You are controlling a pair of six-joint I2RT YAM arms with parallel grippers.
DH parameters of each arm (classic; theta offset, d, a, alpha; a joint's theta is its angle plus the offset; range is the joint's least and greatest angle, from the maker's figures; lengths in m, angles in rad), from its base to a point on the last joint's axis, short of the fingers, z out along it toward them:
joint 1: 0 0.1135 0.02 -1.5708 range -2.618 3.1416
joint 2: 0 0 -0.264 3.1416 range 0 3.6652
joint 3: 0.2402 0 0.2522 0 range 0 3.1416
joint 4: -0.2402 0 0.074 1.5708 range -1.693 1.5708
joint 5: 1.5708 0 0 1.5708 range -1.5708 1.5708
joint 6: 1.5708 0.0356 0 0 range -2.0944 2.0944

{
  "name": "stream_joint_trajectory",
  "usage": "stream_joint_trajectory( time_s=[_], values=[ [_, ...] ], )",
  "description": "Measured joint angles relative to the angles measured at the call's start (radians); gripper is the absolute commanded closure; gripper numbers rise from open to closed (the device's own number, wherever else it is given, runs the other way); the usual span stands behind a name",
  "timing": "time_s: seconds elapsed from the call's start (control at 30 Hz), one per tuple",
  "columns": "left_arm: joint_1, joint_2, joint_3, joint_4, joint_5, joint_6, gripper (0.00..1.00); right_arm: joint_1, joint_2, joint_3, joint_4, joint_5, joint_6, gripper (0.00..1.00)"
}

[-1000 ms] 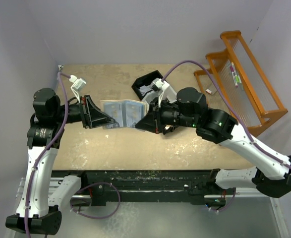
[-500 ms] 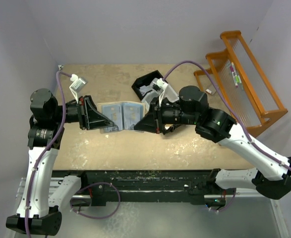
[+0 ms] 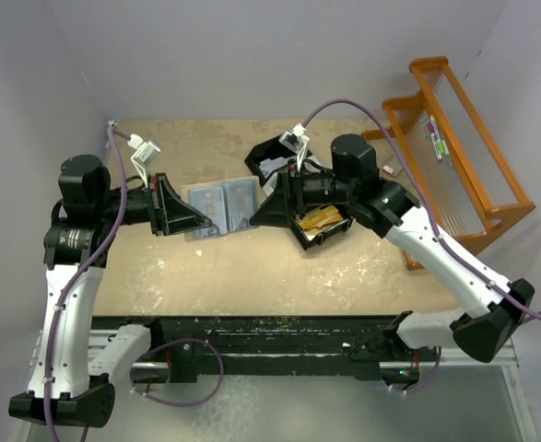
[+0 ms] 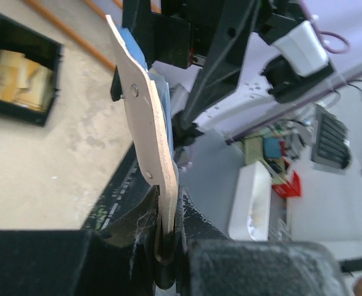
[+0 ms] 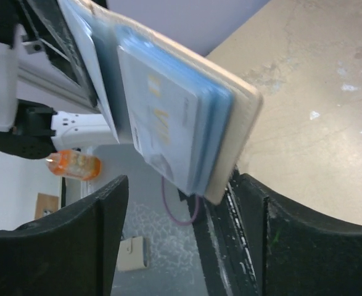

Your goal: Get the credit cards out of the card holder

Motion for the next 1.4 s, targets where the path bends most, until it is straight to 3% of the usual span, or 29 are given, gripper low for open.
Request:
stream_joint_trajectory(
  time_s=[0.2, 0.5, 0.67, 0.83, 1.1, 1.4],
  values=[
    [0.005, 0.065, 0.068, -0.197, -0.207, 0.201, 1.0, -0.105, 0.059, 0.016, -0.078, 0.04, -0.016, 0.14],
    [0.014, 0.106, 0.068, -0.312, -0.388, 0.344, 1.0, -0.134, 0.203, 0.112, -0.319, 0.551, 0.015, 0.15],
    [0.015, 0.106, 0.076, -0.348, -0.365, 0.404, 1.0, -0.143, 0.368, 0.146, -0.393, 0.794, 0.092, 0.17],
    [0.016, 0.106, 0.109, -0.388, -0.302, 0.459, 1.0, -0.165, 0.496, 0.159, -0.419, 0.93, 0.184, 0.2],
    [0.016, 0.101, 0.133, -0.429, -0.225, 0.508, 1.0, -0.195, 0.628, 0.222, -0.417, 1.041, 0.317, 0.28],
    [0.017, 0.094, 0.159, -0.469, -0.096, 0.537, 1.0, -0.209, 0.747, 0.312, -0.407, 1.094, 0.343, 0.43]
  ],
)
